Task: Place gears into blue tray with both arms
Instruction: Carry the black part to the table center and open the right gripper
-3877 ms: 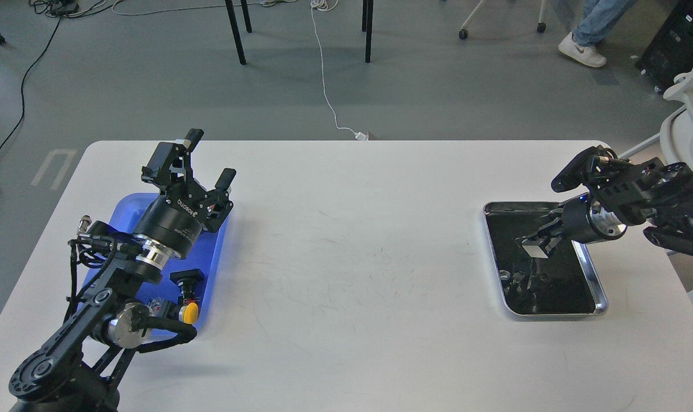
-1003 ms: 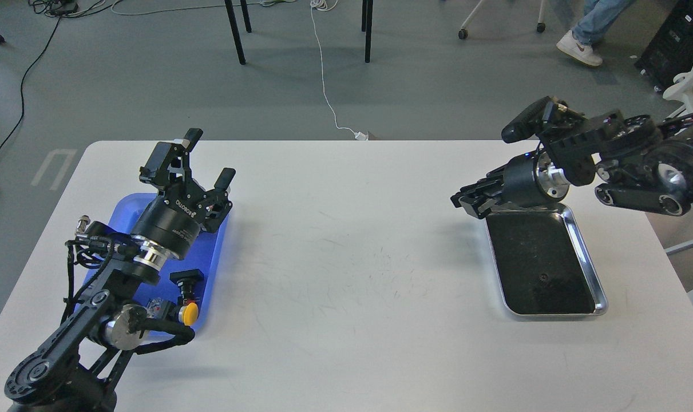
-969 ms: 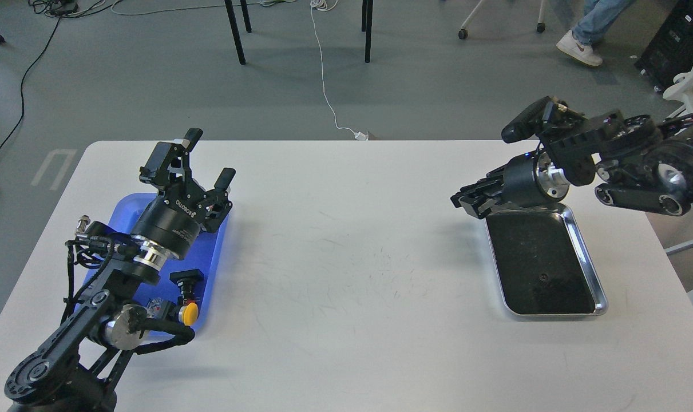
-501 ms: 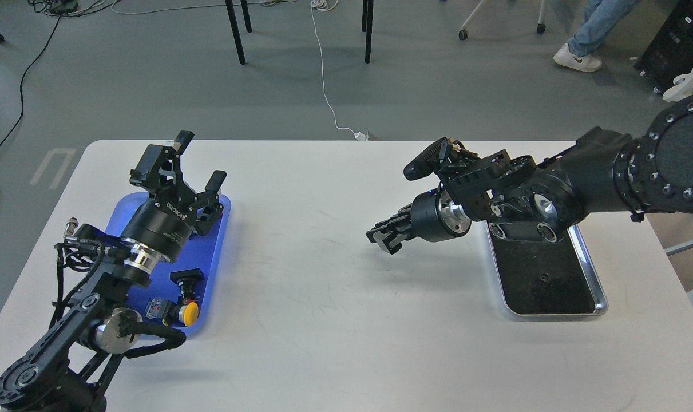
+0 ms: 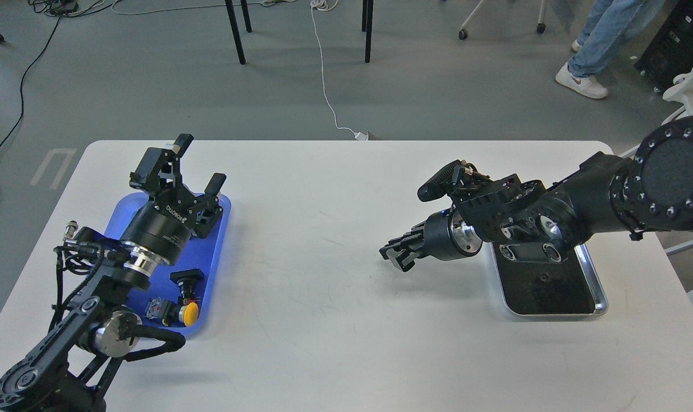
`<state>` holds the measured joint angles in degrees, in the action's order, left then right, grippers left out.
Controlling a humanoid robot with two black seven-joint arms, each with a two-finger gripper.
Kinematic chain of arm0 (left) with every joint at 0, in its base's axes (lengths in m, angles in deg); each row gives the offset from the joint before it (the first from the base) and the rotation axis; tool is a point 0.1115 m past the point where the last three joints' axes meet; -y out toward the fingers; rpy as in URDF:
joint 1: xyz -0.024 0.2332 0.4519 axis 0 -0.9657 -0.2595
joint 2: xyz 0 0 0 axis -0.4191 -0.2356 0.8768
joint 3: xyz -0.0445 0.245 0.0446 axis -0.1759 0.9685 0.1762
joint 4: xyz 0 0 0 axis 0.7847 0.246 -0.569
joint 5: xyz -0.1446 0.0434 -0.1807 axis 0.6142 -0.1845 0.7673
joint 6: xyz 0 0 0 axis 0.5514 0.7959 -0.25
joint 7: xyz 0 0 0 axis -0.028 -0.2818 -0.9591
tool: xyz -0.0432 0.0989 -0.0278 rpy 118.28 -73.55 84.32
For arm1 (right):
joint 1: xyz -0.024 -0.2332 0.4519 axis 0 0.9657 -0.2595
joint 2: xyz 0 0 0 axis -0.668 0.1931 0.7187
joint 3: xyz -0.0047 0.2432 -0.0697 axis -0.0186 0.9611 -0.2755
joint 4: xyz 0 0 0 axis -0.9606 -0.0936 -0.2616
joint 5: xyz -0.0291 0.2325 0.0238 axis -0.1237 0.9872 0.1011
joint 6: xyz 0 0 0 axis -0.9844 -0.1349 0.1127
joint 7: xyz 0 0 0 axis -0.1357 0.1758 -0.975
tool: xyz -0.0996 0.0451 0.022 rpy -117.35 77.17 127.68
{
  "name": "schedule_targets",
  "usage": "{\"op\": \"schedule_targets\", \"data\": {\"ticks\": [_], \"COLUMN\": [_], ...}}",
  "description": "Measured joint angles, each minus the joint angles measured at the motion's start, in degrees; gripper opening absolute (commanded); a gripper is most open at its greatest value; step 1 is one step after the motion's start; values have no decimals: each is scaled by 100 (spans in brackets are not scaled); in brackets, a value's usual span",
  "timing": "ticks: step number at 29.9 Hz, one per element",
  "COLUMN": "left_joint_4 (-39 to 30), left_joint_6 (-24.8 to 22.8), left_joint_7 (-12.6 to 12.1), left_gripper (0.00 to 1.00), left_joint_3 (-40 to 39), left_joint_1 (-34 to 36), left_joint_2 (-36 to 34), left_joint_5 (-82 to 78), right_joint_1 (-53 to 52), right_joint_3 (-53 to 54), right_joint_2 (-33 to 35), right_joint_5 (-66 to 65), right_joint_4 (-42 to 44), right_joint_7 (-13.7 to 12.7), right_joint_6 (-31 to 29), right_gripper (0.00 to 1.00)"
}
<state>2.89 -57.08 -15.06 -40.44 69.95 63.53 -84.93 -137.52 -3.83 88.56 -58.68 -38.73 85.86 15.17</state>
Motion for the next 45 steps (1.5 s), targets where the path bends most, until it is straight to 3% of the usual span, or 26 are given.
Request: {"op": "schedule_targets", "data": {"ticks": [24,28,35,42,45], "left_joint_4": [0,0,0,0,0], "left_joint_6": [0,0,0,0,0], "left_joint_7": [0,0,0,0,0], "left_gripper": [98,98,98,98,98], "left_joint_3": [-10,-10,-11,-19,-26], "left_joint_1": [-155,-156,-157,-157,-157], "left_joint_2": [0,0,0,0,0], "left_joint_5": [-6,-7,-7,-7,-7], "right_joint_1": [587,659,680,674,639], "right_joint_3": [76,91,137,172,222], "right_joint_2": [0,0,1,1,1], "right_joint_5": [-392,-390,-358,-323,-307], "right_joint_4": [-99,-73,-59,-98,-112], "right_joint_7": [0,0,0,0,0], "right_joint_6": [783,905,994,1013,1013], "right_gripper": [17,22,51,69,93]}}
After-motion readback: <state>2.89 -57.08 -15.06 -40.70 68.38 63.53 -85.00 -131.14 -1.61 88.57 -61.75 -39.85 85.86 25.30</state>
